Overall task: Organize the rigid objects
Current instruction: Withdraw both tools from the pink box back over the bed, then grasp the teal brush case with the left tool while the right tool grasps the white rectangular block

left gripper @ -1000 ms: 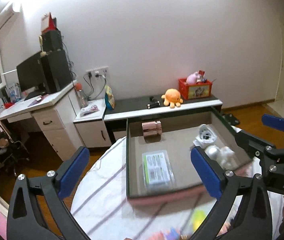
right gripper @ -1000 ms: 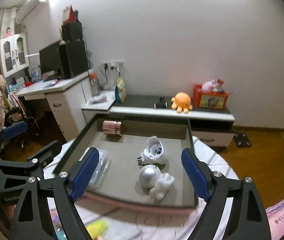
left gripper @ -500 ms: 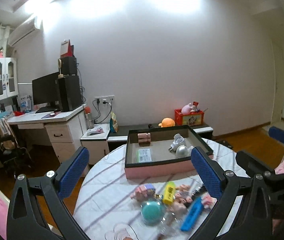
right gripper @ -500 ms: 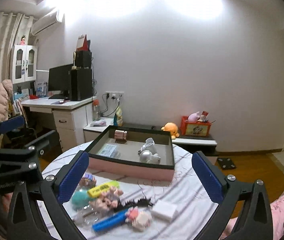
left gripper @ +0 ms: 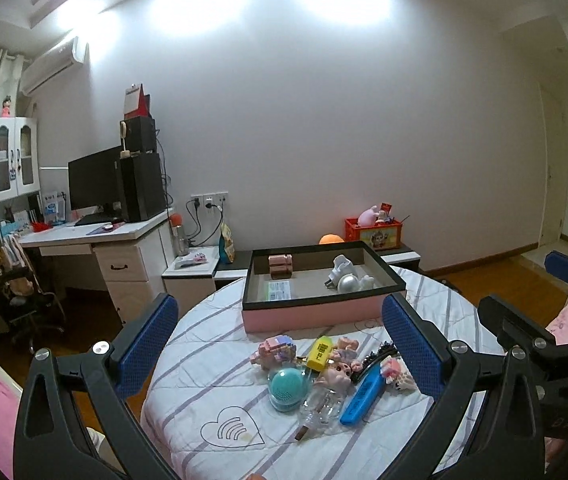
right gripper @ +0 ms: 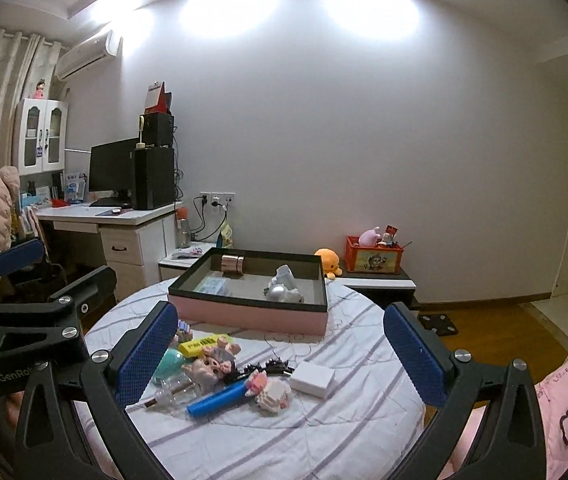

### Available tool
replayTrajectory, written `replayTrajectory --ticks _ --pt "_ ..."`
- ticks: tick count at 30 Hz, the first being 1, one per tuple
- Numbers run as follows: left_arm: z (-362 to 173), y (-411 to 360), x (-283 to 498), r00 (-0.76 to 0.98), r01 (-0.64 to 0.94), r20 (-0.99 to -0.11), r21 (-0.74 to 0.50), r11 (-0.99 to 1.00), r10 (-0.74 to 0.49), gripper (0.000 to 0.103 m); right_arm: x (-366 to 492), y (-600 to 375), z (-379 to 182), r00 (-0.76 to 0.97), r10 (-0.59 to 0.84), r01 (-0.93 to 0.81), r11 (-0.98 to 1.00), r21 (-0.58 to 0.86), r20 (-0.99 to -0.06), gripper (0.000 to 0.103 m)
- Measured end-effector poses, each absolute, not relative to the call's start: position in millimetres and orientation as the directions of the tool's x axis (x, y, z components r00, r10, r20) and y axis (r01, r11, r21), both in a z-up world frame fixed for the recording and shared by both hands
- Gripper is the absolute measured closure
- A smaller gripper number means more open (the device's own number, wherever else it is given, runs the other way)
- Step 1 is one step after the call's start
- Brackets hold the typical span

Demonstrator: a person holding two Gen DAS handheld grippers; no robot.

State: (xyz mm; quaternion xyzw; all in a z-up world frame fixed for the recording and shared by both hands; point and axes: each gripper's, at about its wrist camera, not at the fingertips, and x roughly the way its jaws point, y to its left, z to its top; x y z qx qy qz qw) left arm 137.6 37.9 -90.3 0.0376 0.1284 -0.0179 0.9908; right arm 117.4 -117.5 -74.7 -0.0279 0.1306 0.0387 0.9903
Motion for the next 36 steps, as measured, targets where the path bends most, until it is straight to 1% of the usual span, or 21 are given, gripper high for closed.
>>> replayTrajectory --ticks 6,9,11,15,19,21,24,27,32,36 --pt "-98 36 141 0.963 0.038 -0.267 0.062 0.997 -0.020 0.000 116 -121 -81 0.960 0.070 -0.083 0.996 -0.038 -0.271 0.000" --pt "-106 35 147 0.956 0.037 -0.293 0.066 0.997 -0.016 0.000 120 -123 -89 0.953 0.075 -0.088 0.996 -0.034 -0.293 0.000" --pt "-116 36 152 0.947 0.042 -0.320 0.069 0.997 -0.018 0.000 124 -124 -97 0.945 0.080 -0.094 0.995 -0.029 -0.317 0.000" --pt "-146 38 168 0.907 0.065 -0.420 0.053 0.996 -0.037 0.000 139 -129 -118 0.921 0.068 -0.086 0.996 -0.030 -0.382 0.000" --pt "-173 41 183 0.860 0.088 -0.506 0.024 0.996 -0.064 0.000 156 -140 -145 0.884 0.067 -0.075 0.997 0.002 -0.463 0.000" --pt "-187 46 193 0.831 0.078 -0.552 0.003 0.997 -0.064 0.000 165 -146 -161 0.861 0.055 -0.059 0.998 0.007 -0.506 0.000" --pt "-202 54 207 0.800 0.047 -0.599 -0.007 0.999 -0.042 0.000 178 -154 -178 0.829 0.032 -0.033 0.999 0.008 -0.558 0.000" --pt "-211 60 220 0.780 0.026 -0.625 -0.019 0.999 -0.032 0.000 193 -161 -190 0.803 0.021 -0.013 1.000 0.018 -0.596 0.000" --pt "-228 70 247 0.742 0.005 -0.669 -0.041 0.999 -0.031 0.000 211 -172 -198 0.787 0.014 0.007 0.999 0.032 -0.617 0.000" --pt "-232 76 260 0.738 0.008 -0.671 -0.087 0.996 -0.065 0.000 224 -177 -203 0.774 0.007 0.023 0.999 0.038 -0.633 0.000"
